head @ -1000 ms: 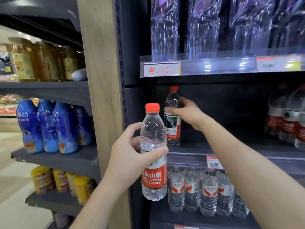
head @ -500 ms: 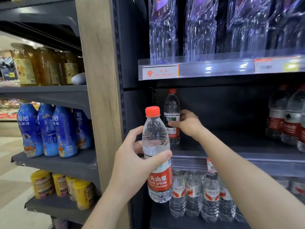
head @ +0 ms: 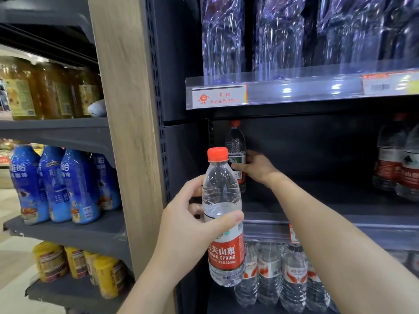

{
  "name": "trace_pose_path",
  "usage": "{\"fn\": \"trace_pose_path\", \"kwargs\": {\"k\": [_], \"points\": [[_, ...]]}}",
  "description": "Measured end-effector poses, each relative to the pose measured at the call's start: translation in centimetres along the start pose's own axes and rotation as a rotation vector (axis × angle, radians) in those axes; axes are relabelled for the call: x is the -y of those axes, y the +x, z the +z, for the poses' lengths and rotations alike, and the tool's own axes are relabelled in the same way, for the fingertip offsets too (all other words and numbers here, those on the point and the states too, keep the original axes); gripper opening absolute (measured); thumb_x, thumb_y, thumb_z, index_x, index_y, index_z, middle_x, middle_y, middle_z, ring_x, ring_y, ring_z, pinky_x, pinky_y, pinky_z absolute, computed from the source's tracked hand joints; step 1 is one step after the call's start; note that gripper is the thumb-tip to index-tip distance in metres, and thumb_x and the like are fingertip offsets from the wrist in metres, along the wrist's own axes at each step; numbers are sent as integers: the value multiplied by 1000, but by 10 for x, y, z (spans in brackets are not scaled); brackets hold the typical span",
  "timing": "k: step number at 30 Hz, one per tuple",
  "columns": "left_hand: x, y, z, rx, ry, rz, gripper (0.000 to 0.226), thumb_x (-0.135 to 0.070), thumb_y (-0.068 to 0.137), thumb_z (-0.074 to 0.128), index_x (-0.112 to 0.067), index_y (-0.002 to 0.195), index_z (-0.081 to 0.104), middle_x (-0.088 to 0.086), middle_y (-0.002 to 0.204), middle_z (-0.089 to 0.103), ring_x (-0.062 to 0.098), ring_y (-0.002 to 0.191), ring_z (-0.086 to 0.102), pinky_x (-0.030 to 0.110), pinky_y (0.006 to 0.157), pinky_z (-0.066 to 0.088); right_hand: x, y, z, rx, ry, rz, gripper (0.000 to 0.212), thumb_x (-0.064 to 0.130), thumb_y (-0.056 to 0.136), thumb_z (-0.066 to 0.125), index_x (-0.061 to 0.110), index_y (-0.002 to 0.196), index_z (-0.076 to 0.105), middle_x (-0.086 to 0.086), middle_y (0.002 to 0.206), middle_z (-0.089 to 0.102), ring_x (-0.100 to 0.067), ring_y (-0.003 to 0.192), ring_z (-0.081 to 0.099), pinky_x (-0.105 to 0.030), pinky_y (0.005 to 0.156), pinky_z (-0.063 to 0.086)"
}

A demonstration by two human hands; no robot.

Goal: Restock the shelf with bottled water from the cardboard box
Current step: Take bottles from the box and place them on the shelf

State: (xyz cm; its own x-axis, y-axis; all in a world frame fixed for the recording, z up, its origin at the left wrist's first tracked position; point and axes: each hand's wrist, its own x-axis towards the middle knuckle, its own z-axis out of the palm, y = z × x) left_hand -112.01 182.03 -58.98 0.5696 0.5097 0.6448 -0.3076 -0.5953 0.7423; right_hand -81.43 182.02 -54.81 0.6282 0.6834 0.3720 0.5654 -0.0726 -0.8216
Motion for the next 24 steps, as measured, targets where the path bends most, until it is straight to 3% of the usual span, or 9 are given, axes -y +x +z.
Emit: {"fn": "trace_pose_path", "kwargs": {"k": [6,11,13,15,19,22,24], "points": [[-1,11,7,-2,-26,-4,70,-25,73,98,-67,118,65,-28,109,75,0,93,77,10,68,58,-2,-4,-1,21,-58,38,69,35,83,87,17,143,57,-2,135,69,-22,123,65,-41,111,48],[-9,25,8,10,-45,-28,79,-23,74,97,-52,139,63,-24,110,78,6,93,79,15,71,61,8,-25,-14,-26,-26,-34,99,27,81,88,18,161,31,-3,155,51,-24,140,52,-43,117,42],[-16,34,9,-14,-47,-27,85,-27,69,99,-43,144,61,-22,111,77,9,91,80,18,73,63,19,-46,-24,-93,60,-105,89,23,86,84,23,160,35,-1,151,53,-15,130,60,-35,110,49],[-22,47,11,-61,-22,-35,90,-36,62,101,-37,143,60,-20,114,75,7,89,80,20,70,63,35,-72,-32,-118,176,-207,67,18,91,78,28,151,49,4,141,63,0,109,70,-21,92,57],[-22,70,19,-99,-20,-36,74,-34,61,103,-34,125,66,-13,116,75,6,87,79,19,69,62,60,-122,-41,-6,435,-287,46,14,91,70,35,131,65,5,118,77,-17,103,76,-36,83,64],[-16,83,27,-111,7,-29,73,-38,60,102,-33,124,67,-11,114,75,-1,94,76,26,77,63,61,-142,-41,144,410,-262,59,29,85,73,44,140,58,5,121,76,-17,107,75,-38,86,64],[-8,93,33,-117,10,-36,73,-37,60,102,-32,124,66,-11,111,75,-5,95,74,28,79,65,57,-144,-39,216,312,-238,82,26,84,76,51,153,39,5,124,74,-16,107,75,-37,88,63]]}}
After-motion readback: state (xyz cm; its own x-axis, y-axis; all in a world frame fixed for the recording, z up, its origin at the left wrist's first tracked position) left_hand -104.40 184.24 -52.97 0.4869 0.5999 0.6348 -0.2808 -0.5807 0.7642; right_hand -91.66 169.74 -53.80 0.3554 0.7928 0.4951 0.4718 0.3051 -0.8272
